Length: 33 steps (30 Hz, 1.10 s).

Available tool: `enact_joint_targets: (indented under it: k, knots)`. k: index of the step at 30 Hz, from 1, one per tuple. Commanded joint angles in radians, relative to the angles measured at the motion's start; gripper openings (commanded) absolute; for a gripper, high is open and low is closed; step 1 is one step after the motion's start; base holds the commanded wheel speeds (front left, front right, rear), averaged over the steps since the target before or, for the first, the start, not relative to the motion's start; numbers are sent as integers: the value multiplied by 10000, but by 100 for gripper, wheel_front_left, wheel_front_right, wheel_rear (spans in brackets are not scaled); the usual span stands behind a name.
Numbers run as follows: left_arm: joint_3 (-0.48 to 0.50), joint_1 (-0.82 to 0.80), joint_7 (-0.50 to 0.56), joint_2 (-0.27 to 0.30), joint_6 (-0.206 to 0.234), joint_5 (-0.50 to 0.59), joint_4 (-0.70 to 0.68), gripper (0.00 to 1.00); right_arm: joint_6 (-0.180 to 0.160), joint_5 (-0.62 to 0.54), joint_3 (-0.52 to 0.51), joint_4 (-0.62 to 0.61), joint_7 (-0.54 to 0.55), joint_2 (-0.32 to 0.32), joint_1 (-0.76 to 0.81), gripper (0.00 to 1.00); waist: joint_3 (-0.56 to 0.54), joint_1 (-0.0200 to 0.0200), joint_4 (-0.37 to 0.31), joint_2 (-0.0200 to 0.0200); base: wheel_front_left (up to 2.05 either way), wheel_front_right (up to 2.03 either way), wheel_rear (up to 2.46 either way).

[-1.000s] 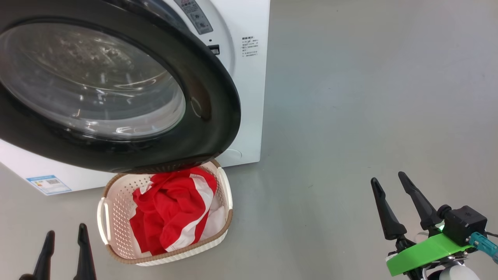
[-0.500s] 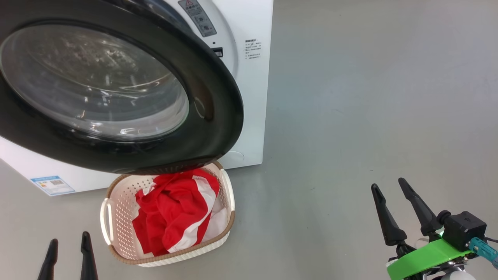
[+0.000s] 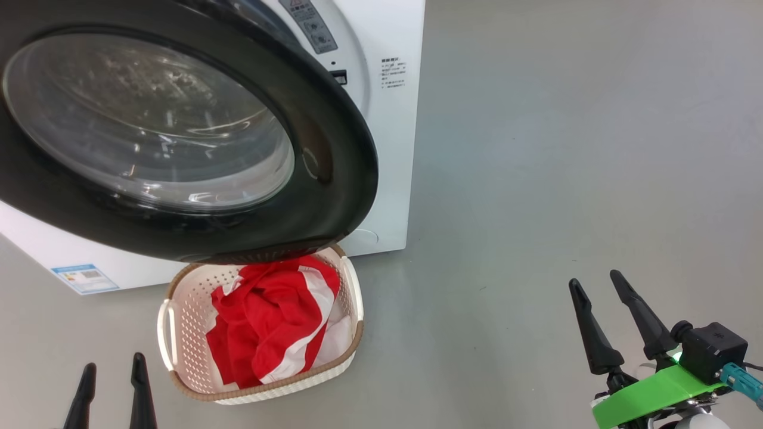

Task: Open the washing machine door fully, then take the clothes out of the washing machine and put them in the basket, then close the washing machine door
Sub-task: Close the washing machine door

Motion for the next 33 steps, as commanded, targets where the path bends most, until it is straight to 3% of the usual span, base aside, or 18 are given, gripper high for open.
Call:
enact_joint_targets:
  k: [1, 2, 3, 21, 33]
  knots:
    - [287, -159, -82, 122, -31, 18, -292, 100, 16, 41, 212, -287, -119, -94, -39, 38, 24, 0, 33, 0, 0, 0, 0]
    - [269, -174, -82, 122, -31, 17, -300, 100, 16, 63, 250, -300, -119, -85, -59, 10, 41, 0, 53, 0, 0, 0, 0]
    - [247, -189, -82, 121, -31, 18, -316, 100, 16, 89, 299, -302, -119, -84, -85, 0, 58, 0, 76, 0, 0, 0, 0]
    - [-304, -889, -82, 120, -31, -241, -499, 100, 16, 239, 2085, -105, -119, 261, -2304, 0, 1056, 0, 984, 0, 0, 0, 0]
    - [-696, -1376, -82, 120, -31, -408, -596, 100, 16, 415, 2550, 485, -119, 435, -3796, 0, 1642, 0, 1599, 0, 0, 0, 0]
